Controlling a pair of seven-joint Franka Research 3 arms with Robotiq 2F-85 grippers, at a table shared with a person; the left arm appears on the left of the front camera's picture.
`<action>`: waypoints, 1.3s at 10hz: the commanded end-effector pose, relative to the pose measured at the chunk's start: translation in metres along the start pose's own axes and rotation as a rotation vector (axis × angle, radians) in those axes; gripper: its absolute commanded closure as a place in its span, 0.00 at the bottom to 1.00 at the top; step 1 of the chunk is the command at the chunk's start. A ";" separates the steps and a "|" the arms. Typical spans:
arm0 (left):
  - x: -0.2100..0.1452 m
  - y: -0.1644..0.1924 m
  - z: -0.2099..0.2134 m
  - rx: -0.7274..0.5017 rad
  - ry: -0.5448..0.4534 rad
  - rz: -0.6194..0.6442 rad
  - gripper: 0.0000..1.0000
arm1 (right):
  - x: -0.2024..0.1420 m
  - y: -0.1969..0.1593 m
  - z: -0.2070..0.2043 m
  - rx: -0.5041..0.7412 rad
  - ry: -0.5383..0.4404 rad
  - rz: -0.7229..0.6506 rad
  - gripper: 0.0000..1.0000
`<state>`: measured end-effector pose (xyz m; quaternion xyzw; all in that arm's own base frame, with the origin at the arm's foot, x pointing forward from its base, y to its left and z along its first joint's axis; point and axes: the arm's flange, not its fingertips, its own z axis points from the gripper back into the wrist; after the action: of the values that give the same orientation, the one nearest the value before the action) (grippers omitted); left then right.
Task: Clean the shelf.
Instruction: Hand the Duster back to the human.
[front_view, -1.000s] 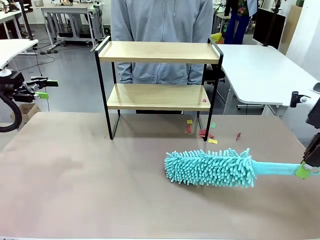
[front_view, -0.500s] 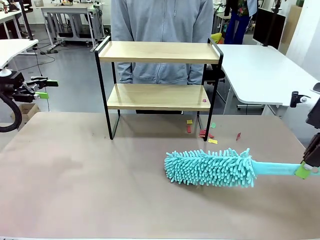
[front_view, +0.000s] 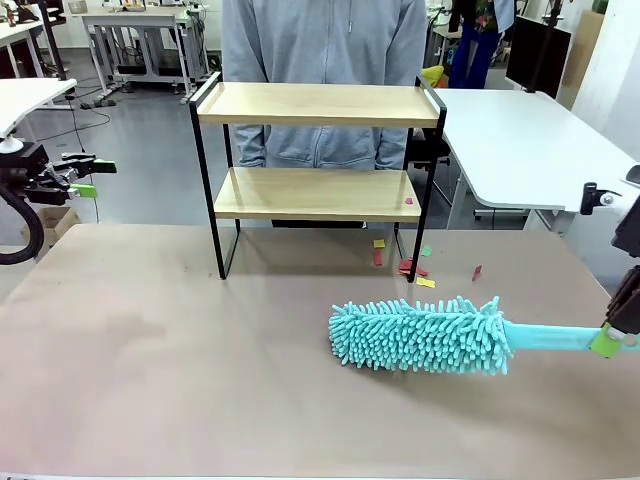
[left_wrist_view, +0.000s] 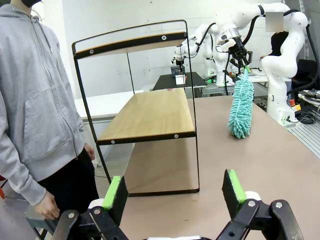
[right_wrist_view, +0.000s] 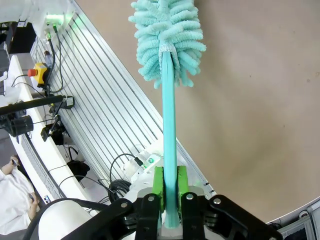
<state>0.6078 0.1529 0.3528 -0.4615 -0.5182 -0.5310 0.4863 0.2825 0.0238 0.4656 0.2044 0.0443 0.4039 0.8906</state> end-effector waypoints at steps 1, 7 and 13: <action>0.003 -0.002 0.000 0.000 -0.003 -0.005 0.00 | 0.001 0.002 0.001 0.004 -0.011 -0.011 0.86; 0.040 -0.042 -0.024 -0.015 0.029 -0.011 0.00 | 0.025 -0.009 0.038 0.003 -0.090 0.167 0.86; 0.089 -0.162 -0.096 0.031 0.032 0.132 0.00 | 0.092 -0.041 0.082 0.048 -0.211 0.484 0.86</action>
<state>0.4582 0.0624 0.4158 -0.4825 -0.4797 -0.5141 0.5223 0.3753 0.0438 0.5245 0.2477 -0.0808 0.5736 0.7766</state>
